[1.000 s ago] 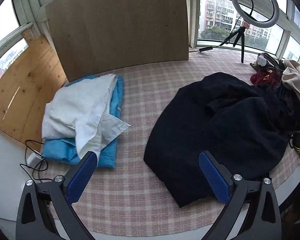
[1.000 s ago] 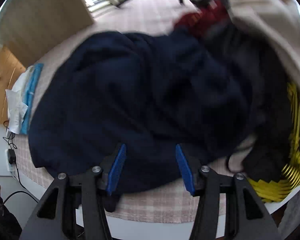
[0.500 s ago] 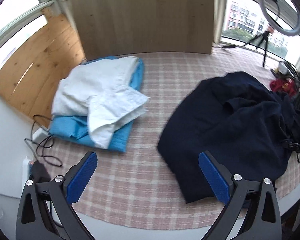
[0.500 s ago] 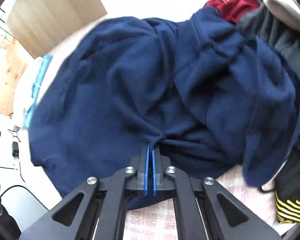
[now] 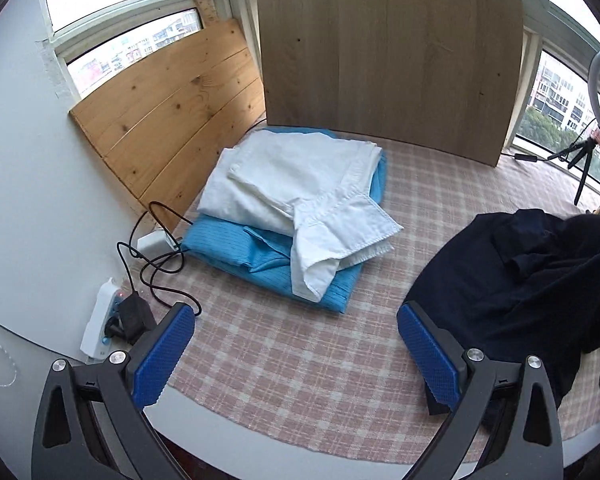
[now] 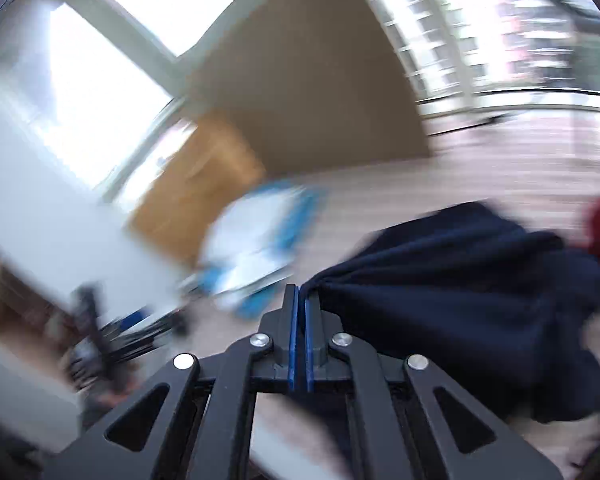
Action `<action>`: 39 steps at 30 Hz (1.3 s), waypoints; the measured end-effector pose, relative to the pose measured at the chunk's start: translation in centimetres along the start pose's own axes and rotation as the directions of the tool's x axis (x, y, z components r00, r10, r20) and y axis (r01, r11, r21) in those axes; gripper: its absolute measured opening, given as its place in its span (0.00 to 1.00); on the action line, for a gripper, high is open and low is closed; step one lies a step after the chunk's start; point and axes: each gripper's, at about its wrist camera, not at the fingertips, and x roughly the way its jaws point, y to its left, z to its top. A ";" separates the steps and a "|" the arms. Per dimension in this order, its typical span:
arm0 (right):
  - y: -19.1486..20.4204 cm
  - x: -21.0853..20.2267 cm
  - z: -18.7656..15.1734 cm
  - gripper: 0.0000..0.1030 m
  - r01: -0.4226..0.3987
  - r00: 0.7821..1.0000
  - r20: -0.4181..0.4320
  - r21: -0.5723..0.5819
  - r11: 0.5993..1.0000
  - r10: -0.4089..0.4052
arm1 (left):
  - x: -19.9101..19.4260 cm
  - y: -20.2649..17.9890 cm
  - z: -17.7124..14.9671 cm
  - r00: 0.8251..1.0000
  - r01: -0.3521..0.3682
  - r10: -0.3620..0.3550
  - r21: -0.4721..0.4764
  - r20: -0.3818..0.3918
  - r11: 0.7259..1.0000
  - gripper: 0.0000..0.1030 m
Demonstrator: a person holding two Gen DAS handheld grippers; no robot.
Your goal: Fold clothes
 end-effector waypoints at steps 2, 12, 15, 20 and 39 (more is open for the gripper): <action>1.9 3.3 -1.2 0.08 -0.061 0.988 -0.147 -0.044 0.997 0.054 | 0.2 -0.2 0.2 1.000 0.011 -0.011 0.000 -0.008 1.000 0.99; -10.7 -9.4 -6.2 0.52 0.291 0.955 -0.011 0.234 0.928 -0.297 | 3.6 -10.1 -0.2 0.980 0.187 -0.171 0.186 -0.098 0.964 0.99; -15.1 -10.1 -5.9 0.52 0.447 0.892 -0.064 0.273 0.852 -0.447 | 4.9 -14.6 -1.0 0.957 0.275 -0.238 0.255 -0.166 0.927 0.99; -15.6 -5.9 -6.5 0.52 0.321 0.944 -0.156 0.244 0.915 -0.289 | 4.8 -19.1 -2.2 0.953 0.291 -0.238 0.345 -0.187 0.892 0.99; -17.3 -18.6 -11.0 0.03 0.557 0.827 -0.065 0.225 0.800 -0.558 | 5.4 -25.3 -5.1 0.858 0.504 -0.366 0.453 -0.361 0.735 0.99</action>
